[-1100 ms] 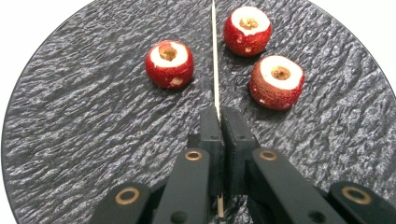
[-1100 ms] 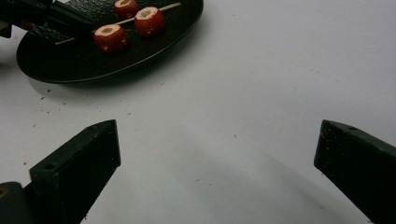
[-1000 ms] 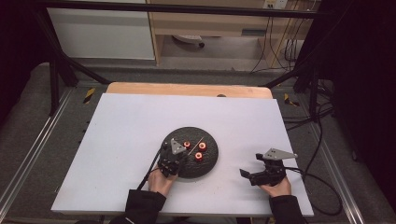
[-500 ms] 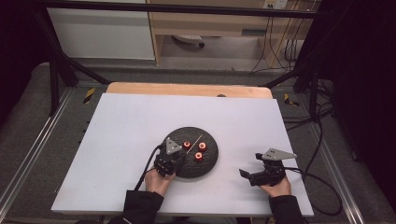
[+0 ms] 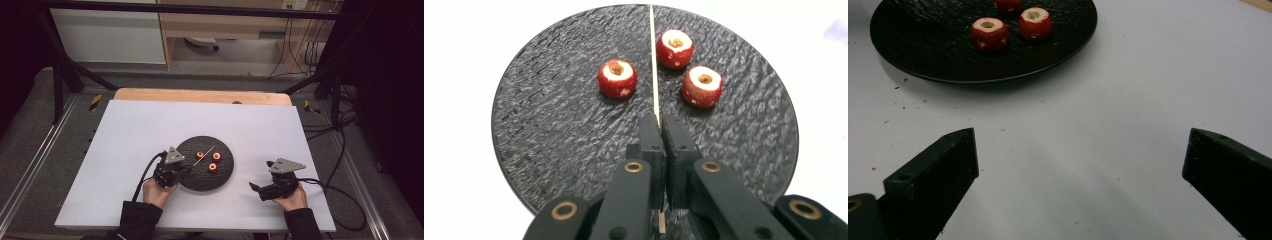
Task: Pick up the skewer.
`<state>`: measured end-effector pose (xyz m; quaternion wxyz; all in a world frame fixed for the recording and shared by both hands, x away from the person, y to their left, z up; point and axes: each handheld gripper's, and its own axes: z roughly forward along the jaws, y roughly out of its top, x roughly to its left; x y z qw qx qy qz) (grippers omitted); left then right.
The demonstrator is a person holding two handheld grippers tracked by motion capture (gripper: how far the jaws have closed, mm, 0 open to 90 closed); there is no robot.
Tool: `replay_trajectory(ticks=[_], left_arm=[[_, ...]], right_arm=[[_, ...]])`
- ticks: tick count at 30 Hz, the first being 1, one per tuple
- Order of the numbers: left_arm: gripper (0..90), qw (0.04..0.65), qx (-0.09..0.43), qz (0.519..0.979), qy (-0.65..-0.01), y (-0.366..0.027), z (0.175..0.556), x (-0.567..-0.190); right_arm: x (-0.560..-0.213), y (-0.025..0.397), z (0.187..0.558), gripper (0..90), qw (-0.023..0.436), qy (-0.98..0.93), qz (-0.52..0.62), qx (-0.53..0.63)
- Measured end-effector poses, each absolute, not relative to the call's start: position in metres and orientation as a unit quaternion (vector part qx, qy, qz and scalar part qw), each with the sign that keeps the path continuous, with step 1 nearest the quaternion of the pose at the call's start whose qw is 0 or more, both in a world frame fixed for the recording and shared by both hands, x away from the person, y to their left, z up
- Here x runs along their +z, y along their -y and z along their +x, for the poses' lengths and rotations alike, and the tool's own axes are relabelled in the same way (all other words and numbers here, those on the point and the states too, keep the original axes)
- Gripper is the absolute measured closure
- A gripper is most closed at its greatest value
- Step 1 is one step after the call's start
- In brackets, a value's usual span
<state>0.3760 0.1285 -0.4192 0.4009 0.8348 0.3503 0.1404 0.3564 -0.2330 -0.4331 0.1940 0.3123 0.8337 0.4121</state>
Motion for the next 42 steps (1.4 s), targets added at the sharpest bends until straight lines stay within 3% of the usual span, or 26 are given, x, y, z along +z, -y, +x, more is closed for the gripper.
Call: replay_trajectory(ticks=[24, 33, 42], left_arm=[[87.8, 0.388, 0.119, 0.875, -0.264, -0.111, 0.366, -0.407], [87.8, 0.387, 0.104, 0.885, -0.238, -0.097, 0.364, -0.403], [87.8, 0.373, 0.098, 0.899, -0.208, -0.082, 0.362, -0.399]], right_arm=[[-0.421, 0.181, 0.356, 6.9, 0.251, -0.876, 0.208, 0.355], [-0.412, 0.16, 0.348, 16.2, 0.294, -0.893, 0.13, 0.316], [-0.407, 0.151, 0.347, 27.9, 0.302, -0.9, 0.078, 0.304]])
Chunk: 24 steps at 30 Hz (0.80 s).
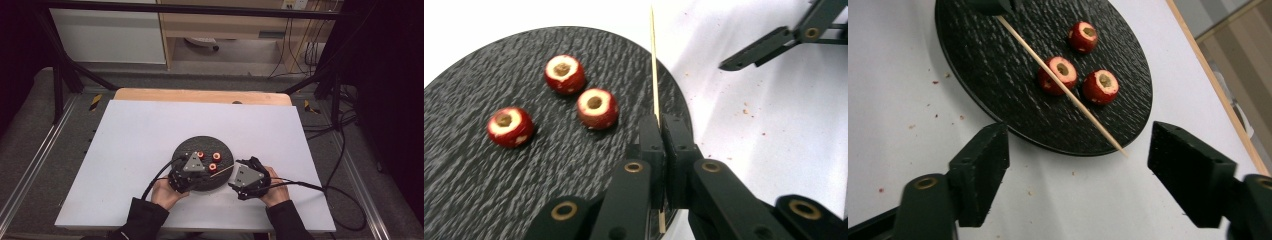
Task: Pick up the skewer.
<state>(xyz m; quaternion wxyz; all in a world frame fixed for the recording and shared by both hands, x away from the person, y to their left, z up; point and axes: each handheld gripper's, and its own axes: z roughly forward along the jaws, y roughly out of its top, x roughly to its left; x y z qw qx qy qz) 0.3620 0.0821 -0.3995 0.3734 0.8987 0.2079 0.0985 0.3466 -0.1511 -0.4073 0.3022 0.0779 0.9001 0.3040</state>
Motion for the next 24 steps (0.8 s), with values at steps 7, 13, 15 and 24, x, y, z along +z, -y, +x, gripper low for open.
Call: replay_trajectory(ticks=[7, 13, 15, 24], left_arm=[[87.9, 0.369, 0.092, 0.905, -0.191, -0.072, 0.361, -0.399], [87.9, 0.359, 0.087, 0.912, -0.178, -0.064, 0.361, -0.4], [87.9, 0.358, 0.085, 0.913, -0.176, -0.062, 0.361, -0.401], [87.9, 0.353, 0.079, 0.917, -0.168, -0.059, 0.36, -0.4]], right_arm=[[-0.41, 0.15, 0.345, 40.4, 0.301, -0.905, 0.027, 0.299], [-0.414, 0.15, 0.345, 52.5, 0.309, -0.909, -0.019, 0.28], [-0.415, 0.149, 0.345, 57.0, 0.314, -0.908, -0.034, 0.275], [-0.421, 0.147, 0.345, 70.6, 0.329, -0.909, -0.087, 0.241]])
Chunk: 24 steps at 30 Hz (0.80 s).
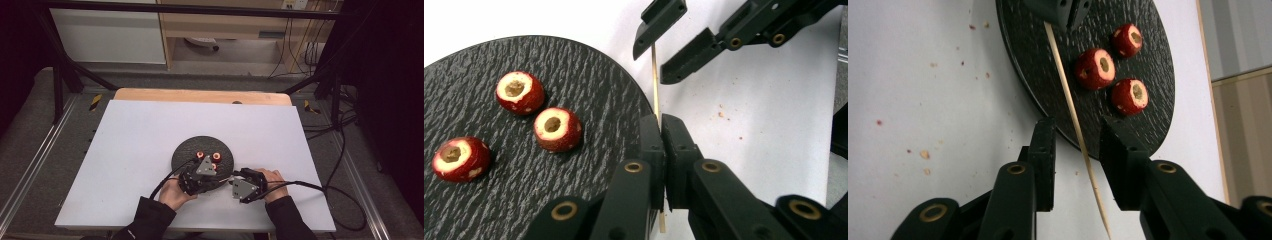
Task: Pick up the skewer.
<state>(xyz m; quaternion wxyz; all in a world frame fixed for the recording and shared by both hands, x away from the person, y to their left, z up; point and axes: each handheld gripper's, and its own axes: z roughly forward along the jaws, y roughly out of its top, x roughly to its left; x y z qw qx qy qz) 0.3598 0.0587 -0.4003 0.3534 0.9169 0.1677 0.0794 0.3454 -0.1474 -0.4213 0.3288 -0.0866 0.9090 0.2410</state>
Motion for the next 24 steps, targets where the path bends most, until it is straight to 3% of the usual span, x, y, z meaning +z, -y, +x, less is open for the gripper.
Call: replay_trajectory(ticks=[14, 24], left_arm=[[87.9, 0.35, 0.074, 0.92, -0.161, -0.0555, 0.3595, -0.4007], [85.2, 0.345, 0.069, 0.921, -0.168, -0.0573, 0.3636, -0.3998]], right_arm=[[-0.4232, 0.1454, 0.3453, 86.6, 0.334, -0.91, -0.146, 0.197], [-0.4209, 0.1434, 0.3429, 88.7, 0.354, -0.903, -0.177, 0.169]])
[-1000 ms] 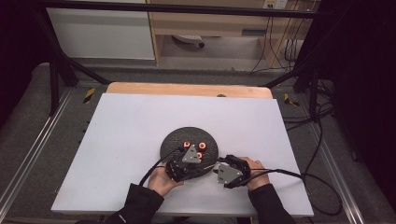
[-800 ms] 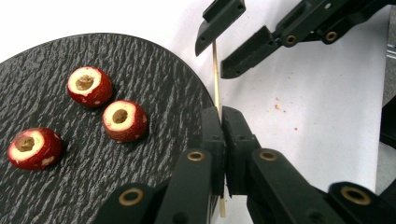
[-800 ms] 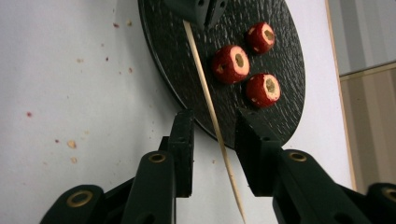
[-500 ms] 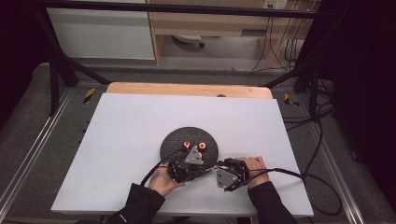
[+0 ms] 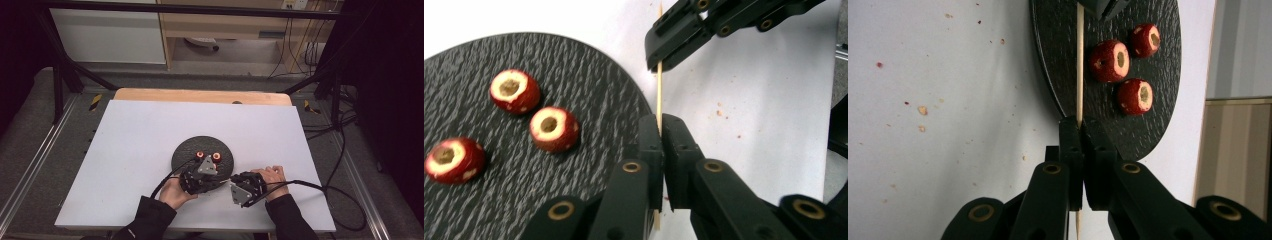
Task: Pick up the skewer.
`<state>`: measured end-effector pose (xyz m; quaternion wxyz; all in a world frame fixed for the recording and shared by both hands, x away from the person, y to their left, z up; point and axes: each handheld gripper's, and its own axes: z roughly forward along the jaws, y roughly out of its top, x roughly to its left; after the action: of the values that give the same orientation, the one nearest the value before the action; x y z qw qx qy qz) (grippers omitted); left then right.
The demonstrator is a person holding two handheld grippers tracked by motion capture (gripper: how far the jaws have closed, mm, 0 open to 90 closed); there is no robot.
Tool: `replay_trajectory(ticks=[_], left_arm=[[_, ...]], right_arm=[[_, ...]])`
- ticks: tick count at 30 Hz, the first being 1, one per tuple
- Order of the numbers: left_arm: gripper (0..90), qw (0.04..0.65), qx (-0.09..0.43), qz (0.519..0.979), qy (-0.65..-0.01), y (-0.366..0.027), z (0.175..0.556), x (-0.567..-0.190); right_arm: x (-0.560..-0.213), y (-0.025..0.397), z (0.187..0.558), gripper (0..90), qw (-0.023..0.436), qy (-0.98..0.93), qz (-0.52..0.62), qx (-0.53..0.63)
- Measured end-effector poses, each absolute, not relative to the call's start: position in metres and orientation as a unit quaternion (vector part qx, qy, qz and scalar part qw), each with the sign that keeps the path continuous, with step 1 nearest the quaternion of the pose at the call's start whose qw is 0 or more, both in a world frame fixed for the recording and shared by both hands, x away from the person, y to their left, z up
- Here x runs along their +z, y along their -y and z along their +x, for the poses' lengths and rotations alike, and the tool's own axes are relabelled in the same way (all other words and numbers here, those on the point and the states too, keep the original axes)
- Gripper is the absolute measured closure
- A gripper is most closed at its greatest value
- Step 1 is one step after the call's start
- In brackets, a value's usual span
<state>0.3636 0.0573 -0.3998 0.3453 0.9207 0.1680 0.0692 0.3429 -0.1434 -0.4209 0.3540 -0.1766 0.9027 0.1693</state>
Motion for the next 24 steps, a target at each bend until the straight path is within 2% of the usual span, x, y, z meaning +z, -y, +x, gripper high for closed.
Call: replay_trajectory(ticks=[2, 10, 17, 24], left_arm=[[80.8, 0.329, 0.066, 0.926, -0.174, -0.058, 0.366, -0.399], [81.0, 0.273, 0.039, 0.944, -0.181, -0.055, 0.373, -0.399], [86.1, 0.251, 0.05, 0.951, -0.175, -0.049, 0.371, -0.4], [86.8, 0.236, 0.065, 0.954, -0.176, -0.045, 0.37, -0.4]], right_arm=[[-0.42, 0.141, 0.343, 88.6, 0.363, -0.901, -0.185, 0.152], [-0.418, 0.13, 0.342, 88.6, 0.381, -0.892, -0.211, 0.12], [-0.418, 0.124, 0.34, 88.7, 0.394, -0.884, -0.234, 0.092], [-0.416, 0.121, 0.337, 88.9, 0.41, -0.875, -0.247, 0.074]])
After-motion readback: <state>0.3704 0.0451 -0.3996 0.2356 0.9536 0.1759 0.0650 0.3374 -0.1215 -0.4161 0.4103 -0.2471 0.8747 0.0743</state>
